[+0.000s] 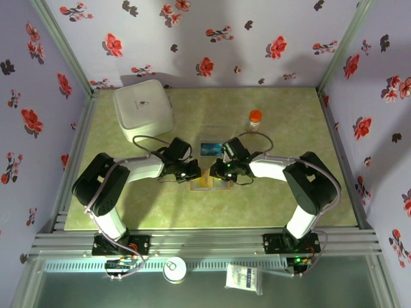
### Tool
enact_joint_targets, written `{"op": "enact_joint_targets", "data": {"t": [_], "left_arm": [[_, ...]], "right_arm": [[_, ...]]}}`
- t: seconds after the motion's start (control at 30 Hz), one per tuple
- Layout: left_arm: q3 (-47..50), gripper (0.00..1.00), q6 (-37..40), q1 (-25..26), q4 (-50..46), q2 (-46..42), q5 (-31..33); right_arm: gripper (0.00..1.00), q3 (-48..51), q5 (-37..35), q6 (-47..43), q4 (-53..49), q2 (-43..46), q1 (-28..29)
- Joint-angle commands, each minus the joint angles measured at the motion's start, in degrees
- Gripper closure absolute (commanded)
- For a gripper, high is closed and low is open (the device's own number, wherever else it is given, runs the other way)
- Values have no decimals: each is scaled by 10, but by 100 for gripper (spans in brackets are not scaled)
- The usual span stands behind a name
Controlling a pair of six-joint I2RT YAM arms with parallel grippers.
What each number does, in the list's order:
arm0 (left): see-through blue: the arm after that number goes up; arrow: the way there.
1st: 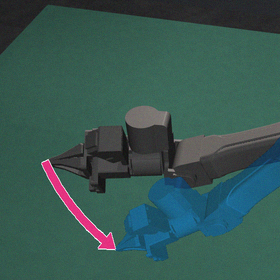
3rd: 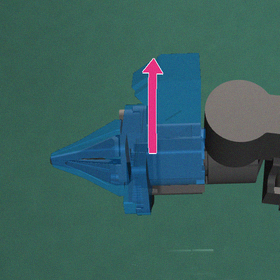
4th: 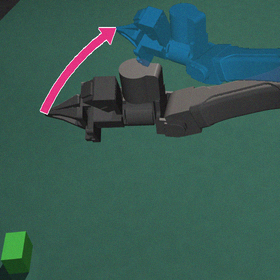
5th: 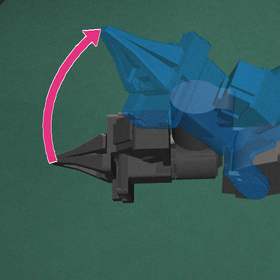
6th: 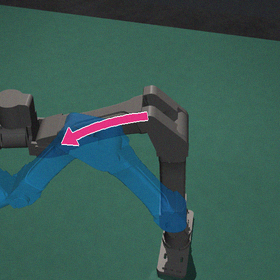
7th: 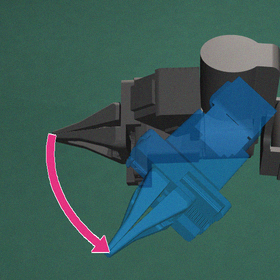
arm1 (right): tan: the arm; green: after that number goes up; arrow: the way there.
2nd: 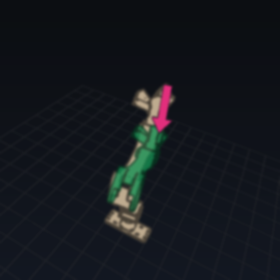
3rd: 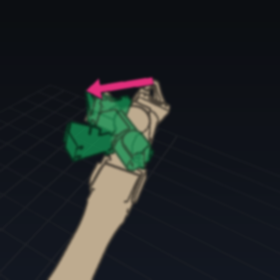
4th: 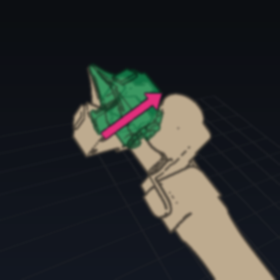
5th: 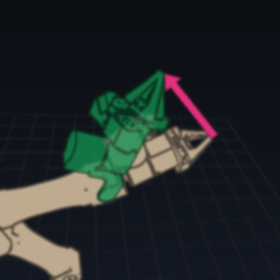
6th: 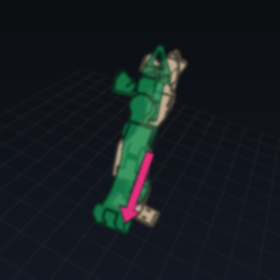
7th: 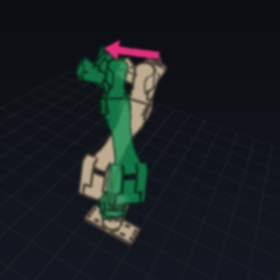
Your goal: Take the credit cards out of the card holder
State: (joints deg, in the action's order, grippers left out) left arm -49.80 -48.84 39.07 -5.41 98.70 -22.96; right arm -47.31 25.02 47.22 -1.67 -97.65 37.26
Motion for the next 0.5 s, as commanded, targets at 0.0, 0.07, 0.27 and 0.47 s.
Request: {"op": "enact_joint_targets", "data": {"t": [0.0, 0.07, 0.27, 0.47], "left_arm": [[-8, 100, 18, 3, -30, 14, 13], [-8, 100, 18, 3, -30, 14, 13], [-11, 100, 19, 3, -31, 16, 13], [-12, 100, 18, 3, -31, 18, 13]], "right_arm": [[82, 17, 34, 23, 47, -11, -6], [82, 20, 39, 26, 54, -11, -8], [80, 15, 9, 7, 11, -11, -10], [79, 12, 5, -3, -6, -9, -10]]}}
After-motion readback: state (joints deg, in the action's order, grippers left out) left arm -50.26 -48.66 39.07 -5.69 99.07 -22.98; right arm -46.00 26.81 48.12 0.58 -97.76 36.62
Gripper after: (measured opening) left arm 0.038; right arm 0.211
